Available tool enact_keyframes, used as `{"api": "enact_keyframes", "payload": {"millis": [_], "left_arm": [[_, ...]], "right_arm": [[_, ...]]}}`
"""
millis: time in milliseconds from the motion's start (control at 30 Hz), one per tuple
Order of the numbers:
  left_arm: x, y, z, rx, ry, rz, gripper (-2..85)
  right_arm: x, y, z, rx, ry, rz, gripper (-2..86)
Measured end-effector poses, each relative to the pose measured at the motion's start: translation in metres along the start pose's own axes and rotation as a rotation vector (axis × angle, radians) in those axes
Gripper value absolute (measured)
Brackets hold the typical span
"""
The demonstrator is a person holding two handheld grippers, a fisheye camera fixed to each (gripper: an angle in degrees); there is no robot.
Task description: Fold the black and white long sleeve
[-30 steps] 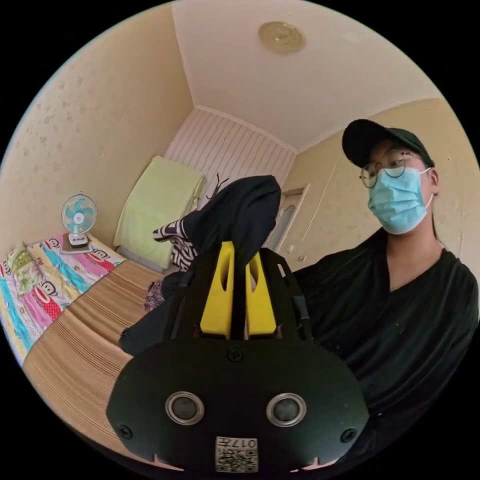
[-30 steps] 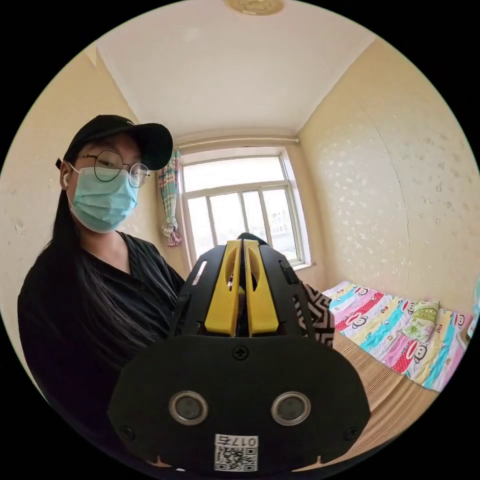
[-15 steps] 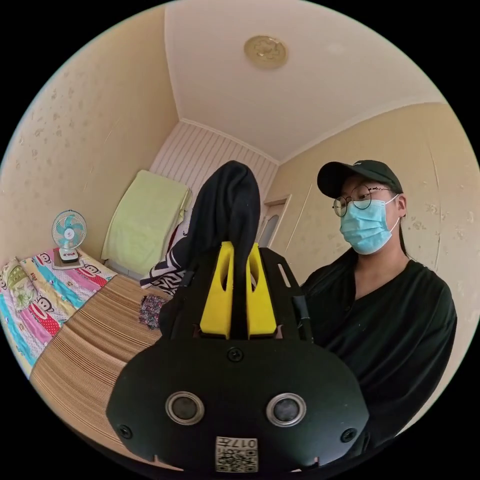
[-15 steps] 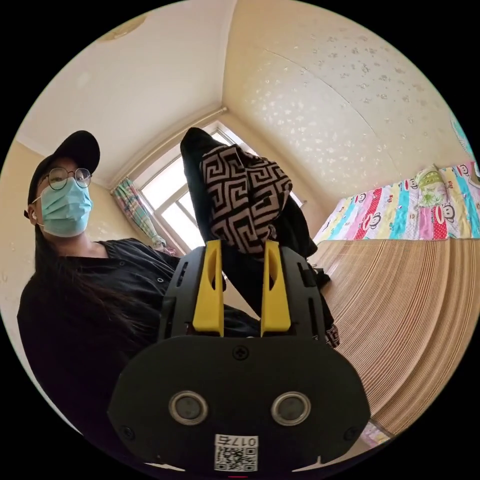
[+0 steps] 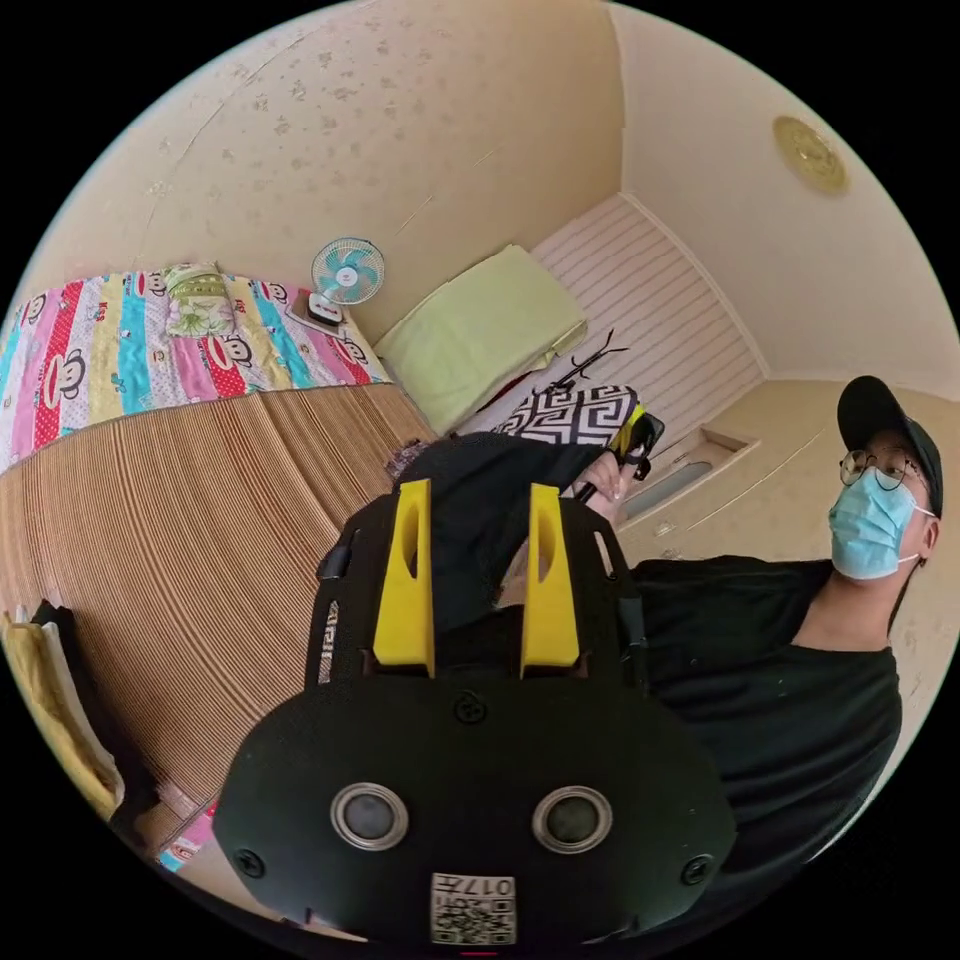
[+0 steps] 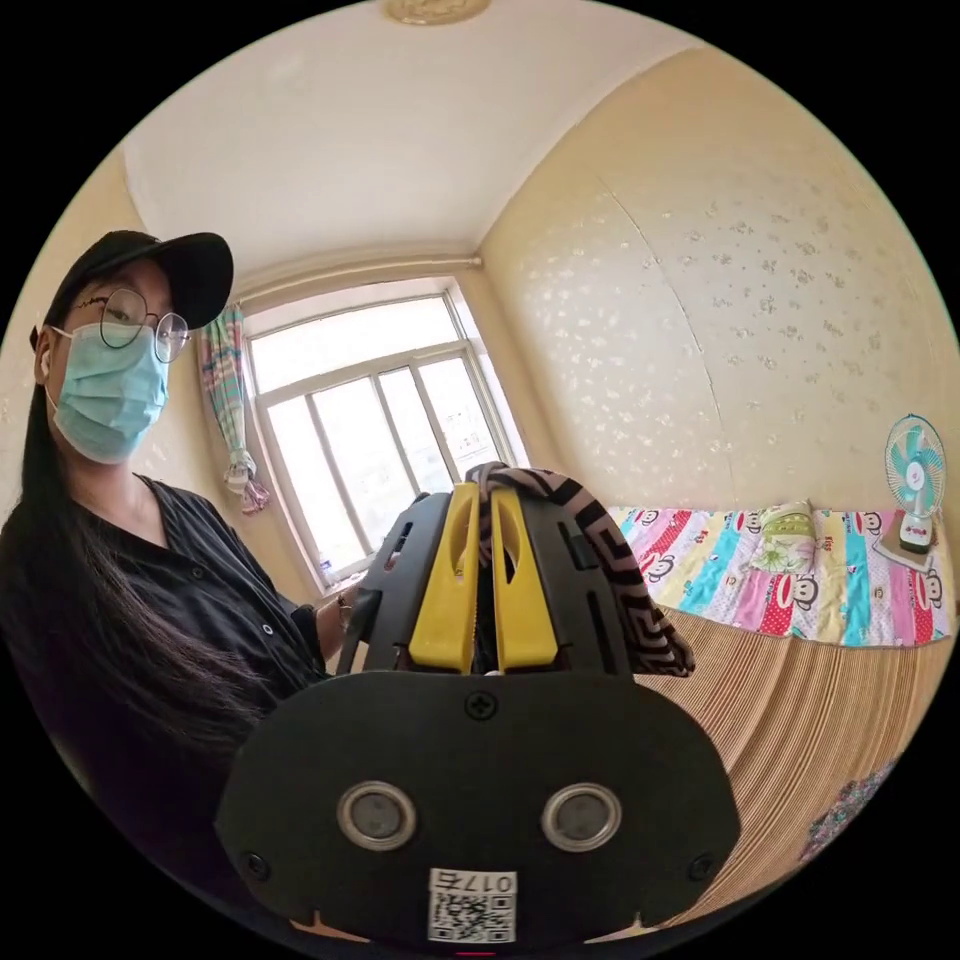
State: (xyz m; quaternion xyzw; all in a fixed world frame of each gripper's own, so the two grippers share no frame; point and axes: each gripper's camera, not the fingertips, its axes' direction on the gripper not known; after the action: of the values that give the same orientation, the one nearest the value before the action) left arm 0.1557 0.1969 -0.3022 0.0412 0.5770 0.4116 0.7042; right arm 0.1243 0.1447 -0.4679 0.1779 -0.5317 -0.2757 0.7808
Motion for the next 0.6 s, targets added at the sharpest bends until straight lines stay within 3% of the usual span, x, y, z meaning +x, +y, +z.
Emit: {"api": "enact_keyframes", "payload": {"millis": [233,300,367,433,600], "left_arm": [[0.068,-0.018,0.059,0.016,0.048,0.169,16.1],[0.081,-0.027,0.072,0.046,-0.018,0.151,14.1],[0.082,-0.031,0.069,0.104,-0.008,0.149,6.2],[0.081,-0.033,0.055,0.171,0.068,0.187,0.9],[0.078,-0.044,-0.001,0.275,0.419,0.412,-0.7]], "right_arm": [[-0.016,-0.018,0.054,-0.069,0.012,-0.019,2.1],[-0.032,-0.022,0.071,-0.104,0.021,-0.083,2.2],[-0.042,-0.021,0.076,-0.118,0.055,-0.121,2.2],[-0.045,-0.019,0.072,-0.113,0.09,-0.14,2.3],[-0.032,0.003,0.048,-0.134,0.107,-0.158,3.1]]}}
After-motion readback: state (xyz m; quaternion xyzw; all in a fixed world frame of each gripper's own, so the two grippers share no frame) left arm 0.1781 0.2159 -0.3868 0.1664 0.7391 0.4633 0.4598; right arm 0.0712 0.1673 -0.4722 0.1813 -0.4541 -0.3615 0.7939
